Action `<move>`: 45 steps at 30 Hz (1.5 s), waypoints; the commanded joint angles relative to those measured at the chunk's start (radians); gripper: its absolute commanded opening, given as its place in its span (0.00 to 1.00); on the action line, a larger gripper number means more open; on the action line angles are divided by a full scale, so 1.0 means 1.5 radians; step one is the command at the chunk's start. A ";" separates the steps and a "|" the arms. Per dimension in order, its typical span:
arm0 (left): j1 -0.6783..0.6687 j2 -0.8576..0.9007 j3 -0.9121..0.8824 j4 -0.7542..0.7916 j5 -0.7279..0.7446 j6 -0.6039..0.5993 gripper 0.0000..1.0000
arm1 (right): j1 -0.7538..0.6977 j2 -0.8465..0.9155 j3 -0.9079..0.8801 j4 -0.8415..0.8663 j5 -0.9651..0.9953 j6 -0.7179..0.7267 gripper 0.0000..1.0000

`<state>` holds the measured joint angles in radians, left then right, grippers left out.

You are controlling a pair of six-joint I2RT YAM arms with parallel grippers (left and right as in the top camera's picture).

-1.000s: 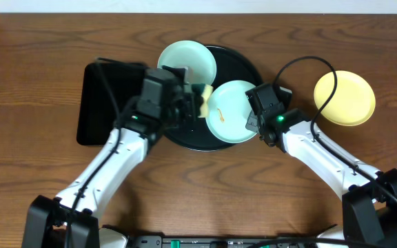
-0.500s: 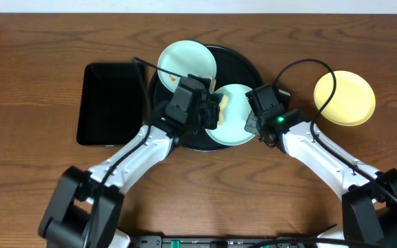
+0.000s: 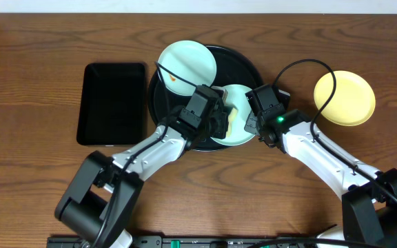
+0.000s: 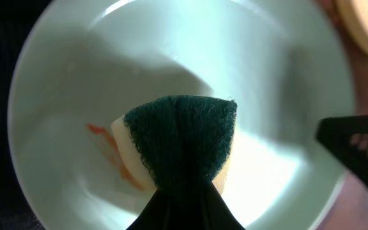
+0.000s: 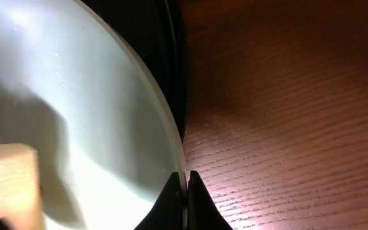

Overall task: Clean dirty plates on tray and stack at the side
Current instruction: 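Lower the sponge with the left gripper onto the tilted green plate, then scrub the green plate with the sponge while the right gripper holds it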

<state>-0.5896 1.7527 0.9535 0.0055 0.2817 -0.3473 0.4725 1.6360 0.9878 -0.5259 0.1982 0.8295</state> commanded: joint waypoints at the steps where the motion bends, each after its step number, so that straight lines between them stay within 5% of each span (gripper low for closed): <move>1: 0.001 0.009 -0.004 0.008 -0.012 0.009 0.08 | -0.003 0.002 -0.001 0.000 0.005 0.007 0.01; 45: -0.012 0.056 -0.011 0.019 -0.079 0.061 0.08 | -0.002 0.002 -0.001 0.001 0.004 0.005 0.01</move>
<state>-0.6071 1.8038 0.9531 0.0299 0.1791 -0.2718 0.4725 1.6360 0.9878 -0.5259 0.1978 0.8295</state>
